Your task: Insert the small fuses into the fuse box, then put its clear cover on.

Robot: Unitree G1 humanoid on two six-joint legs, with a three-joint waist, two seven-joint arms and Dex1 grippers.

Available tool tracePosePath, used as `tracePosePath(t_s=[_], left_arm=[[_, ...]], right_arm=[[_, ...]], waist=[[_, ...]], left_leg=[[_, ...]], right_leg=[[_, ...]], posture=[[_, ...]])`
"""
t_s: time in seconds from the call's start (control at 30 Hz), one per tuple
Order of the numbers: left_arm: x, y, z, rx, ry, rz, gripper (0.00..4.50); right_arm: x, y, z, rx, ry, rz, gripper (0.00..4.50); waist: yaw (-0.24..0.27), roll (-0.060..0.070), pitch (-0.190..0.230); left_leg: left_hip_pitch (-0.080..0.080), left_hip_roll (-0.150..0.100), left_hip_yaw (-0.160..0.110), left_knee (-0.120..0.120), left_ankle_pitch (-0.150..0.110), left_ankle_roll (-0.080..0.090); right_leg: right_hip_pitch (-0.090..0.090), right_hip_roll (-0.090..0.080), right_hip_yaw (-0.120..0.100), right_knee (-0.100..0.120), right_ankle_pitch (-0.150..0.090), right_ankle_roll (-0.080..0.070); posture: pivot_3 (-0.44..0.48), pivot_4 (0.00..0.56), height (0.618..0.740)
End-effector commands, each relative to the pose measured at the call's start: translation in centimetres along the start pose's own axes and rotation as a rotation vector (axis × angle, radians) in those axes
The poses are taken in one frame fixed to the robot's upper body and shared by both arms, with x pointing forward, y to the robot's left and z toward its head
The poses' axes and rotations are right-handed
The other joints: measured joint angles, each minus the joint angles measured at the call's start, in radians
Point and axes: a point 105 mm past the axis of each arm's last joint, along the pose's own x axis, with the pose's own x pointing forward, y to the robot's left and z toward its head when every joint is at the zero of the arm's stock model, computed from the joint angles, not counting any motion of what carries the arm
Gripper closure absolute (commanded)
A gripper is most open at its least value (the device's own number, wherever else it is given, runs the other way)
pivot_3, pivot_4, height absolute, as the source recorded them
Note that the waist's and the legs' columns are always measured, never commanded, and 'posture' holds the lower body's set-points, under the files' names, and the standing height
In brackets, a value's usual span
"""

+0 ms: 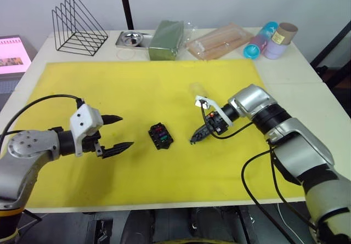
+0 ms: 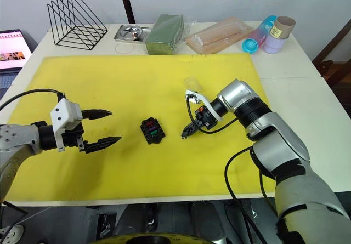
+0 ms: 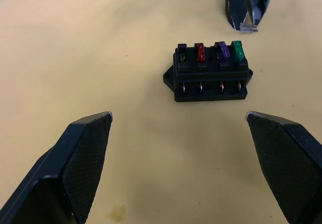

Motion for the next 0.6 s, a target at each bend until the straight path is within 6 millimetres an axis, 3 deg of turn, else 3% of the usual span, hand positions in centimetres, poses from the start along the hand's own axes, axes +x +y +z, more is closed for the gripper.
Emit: tracePosePath(t_s=[0.03,0.37,0.47,0.6], left_arm=[[-0.2,-0.1,0.9,0.043,-0.025,0.007,0.00],[-0.3,-0.1,0.9,0.043,-0.025,0.007,0.00],[-0.5,0.0,0.8,0.040,-0.022,0.009,0.00],[-0.6,0.2,0.5,0.028,-0.015,0.012,0.00]], right_arm=[[-0.3,0.4,0.8,-0.031,-0.005,0.001,4.46],[-1.1,1.2,1.6,-0.076,-0.029,0.000,4.46],[-1.9,2.9,2.9,-0.179,-0.055,0.013,4.46],[-2.8,6.8,5.6,-0.401,-0.111,0.042,4.46]], waist=[[-0.001,0.000,0.000],[0.000,0.000,0.000],[0.000,0.000,0.000],[-0.001,0.000,0.000]], left_leg=[[0.000,0.000,0.000,0.000,0.000,0.000],[0.000,0.000,0.000,0.000,0.000,0.000],[0.000,0.000,0.000,0.000,0.000,0.000],[0.000,0.000,0.000,0.000,0.000,0.000]], right_leg=[[0.000,0.000,0.000,0.000,0.000,0.000],[0.000,0.000,0.000,0.000,0.000,0.000],[0.000,0.000,0.000,0.000,0.000,0.000],[-0.001,0.000,0.000,0.000,0.000,0.000]], posture=[[0.000,0.150,0.740],[0.000,0.150,0.740],[0.000,0.150,0.740],[0.000,0.150,0.740]])
